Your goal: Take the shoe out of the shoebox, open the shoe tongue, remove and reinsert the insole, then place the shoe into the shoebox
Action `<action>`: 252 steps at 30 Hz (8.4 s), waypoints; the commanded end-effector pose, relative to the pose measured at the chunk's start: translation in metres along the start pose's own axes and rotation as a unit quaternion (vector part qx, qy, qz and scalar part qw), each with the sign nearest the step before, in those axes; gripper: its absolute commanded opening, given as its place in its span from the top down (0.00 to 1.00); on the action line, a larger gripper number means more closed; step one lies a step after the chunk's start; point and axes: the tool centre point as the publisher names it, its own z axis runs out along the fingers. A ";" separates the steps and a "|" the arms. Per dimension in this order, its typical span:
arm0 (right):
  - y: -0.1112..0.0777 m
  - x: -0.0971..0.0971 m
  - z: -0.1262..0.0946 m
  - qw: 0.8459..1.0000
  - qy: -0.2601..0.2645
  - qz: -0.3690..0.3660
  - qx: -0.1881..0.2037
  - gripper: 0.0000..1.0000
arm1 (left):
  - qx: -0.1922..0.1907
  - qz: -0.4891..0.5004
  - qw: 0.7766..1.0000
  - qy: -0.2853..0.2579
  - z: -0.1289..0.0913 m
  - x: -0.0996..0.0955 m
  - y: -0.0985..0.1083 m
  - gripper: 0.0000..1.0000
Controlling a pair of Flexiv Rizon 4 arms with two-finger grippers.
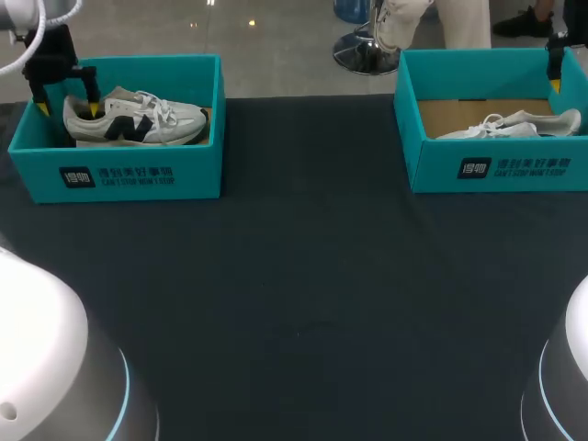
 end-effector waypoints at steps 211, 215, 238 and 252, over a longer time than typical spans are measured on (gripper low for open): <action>0.002 0.000 0.000 1.000 0.000 0.000 0.002 0.00 | -0.055 0.196 0.979 0.011 -0.139 -0.380 -0.328 1.00; 0.002 0.000 0.000 1.000 0.000 0.000 0.002 0.00 | -0.046 0.190 0.981 0.009 -0.120 -0.384 -0.326 1.00; 0.002 0.000 0.000 1.000 0.000 0.000 0.002 0.00 | 0.023 0.187 0.980 0.065 -0.008 -0.396 -0.341 1.00; 0.002 0.000 0.000 1.000 0.000 0.000 0.002 0.00 | 0.039 0.197 0.976 0.084 0.018 -0.394 -0.361 1.00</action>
